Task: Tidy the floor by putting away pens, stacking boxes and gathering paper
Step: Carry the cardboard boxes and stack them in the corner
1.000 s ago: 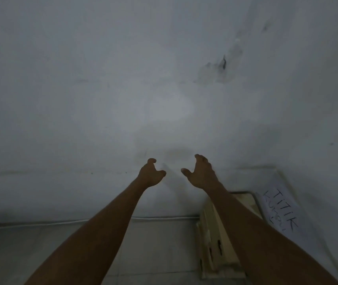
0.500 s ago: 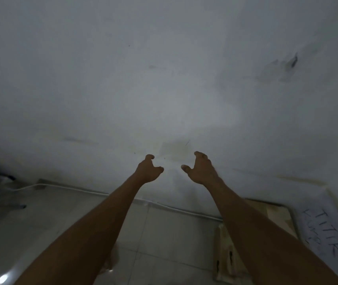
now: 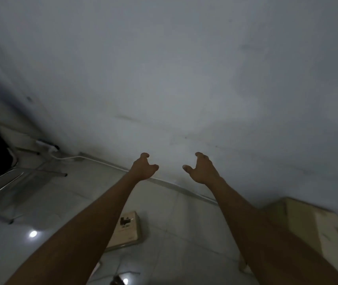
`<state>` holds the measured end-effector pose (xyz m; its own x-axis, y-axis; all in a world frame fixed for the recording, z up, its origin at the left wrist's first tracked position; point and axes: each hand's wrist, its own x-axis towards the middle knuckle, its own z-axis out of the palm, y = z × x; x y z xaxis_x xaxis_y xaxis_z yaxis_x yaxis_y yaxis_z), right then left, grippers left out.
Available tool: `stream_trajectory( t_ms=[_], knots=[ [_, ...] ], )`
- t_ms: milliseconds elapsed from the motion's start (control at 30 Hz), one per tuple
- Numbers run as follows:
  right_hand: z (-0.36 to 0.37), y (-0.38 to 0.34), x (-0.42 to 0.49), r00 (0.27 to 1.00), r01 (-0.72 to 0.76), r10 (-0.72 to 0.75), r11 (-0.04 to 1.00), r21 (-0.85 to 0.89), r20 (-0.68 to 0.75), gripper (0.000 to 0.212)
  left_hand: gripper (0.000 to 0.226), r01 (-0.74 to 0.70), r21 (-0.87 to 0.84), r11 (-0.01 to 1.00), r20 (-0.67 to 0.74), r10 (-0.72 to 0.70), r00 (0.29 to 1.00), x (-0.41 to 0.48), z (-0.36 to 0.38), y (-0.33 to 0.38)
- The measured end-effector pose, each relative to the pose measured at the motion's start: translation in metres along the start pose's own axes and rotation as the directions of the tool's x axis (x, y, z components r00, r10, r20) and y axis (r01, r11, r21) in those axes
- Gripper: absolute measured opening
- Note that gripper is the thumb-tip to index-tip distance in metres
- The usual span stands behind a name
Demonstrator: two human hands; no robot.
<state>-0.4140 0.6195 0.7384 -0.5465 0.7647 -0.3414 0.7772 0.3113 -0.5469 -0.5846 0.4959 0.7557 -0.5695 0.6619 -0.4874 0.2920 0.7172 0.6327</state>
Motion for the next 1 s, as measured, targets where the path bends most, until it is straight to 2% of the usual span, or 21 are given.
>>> stream_trajectory(
  t_ms=[233, 500, 700, 833, 1000],
  knots=[
    [0.092, -0.077, 0.003, 0.998, -0.02, 0.017, 0.999, 0.044, 0.061, 0.083, 0.068, 0.085, 0.064, 0.994, -0.01, -0.085, 0.996, 0.014, -0.088, -0.105],
    [0.145, -0.119, 0.019, 0.99, -0.001, -0.004, 0.999, 0.033, 0.14, 0.081, 0.07, 0.162, 0.025, 0.986, 0.0, -0.162, 0.987, 0.041, -0.136, -0.159],
    [0.18, -0.121, 0.066, 0.983, 0.029, -0.031, 0.999, 0.014, 0.182, 0.081, 0.069, 0.231, 0.01, 0.973, -0.026, -0.231, 0.973, 0.082, -0.147, -0.199],
    [0.227, -0.108, 0.105, 0.979, 0.041, -0.041, 0.999, 0.006, 0.201, 0.079, 0.069, 0.312, 0.031, 0.95, -0.045, -0.311, 0.949, 0.124, -0.143, -0.255],
    [0.309, -0.069, 0.153, 0.966, -0.027, 0.031, 0.999, -0.019, 0.255, 0.078, 0.068, 0.427, 0.091, 0.9, -0.008, -0.428, 0.904, 0.189, -0.114, -0.351]
  ],
)
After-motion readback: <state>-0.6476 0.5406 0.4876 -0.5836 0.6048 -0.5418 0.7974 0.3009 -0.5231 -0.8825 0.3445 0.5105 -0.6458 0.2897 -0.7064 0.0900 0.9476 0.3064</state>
